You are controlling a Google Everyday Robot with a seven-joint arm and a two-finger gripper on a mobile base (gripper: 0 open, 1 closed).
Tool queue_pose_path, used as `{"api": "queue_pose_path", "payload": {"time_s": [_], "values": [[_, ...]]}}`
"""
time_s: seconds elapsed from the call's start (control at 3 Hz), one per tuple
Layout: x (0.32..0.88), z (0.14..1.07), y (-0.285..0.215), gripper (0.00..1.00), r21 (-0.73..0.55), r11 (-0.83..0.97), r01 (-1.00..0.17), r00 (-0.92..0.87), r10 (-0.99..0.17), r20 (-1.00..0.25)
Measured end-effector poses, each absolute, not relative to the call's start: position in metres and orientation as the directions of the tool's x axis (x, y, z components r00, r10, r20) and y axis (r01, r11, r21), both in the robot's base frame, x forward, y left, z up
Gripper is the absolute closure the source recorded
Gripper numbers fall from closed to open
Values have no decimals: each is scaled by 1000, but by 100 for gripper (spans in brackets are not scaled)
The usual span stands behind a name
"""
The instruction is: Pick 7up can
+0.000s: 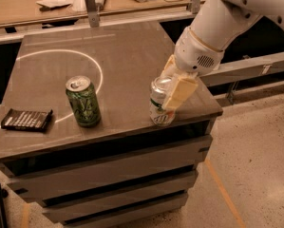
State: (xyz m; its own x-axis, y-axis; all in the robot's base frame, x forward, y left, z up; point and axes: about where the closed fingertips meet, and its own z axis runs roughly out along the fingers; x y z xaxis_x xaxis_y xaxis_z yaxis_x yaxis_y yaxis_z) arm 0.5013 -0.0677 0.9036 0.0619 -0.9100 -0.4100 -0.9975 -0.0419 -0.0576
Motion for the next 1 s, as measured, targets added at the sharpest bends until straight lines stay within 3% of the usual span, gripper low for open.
{"api": "queue_pose_path", "payload": {"time_s": [0.33, 1.0], "values": [[509, 908, -80, 100, -33, -40, -999, 51, -887, -459], [562, 967, -88, 100, -96, 1, -995, 59, -784, -618]]}}
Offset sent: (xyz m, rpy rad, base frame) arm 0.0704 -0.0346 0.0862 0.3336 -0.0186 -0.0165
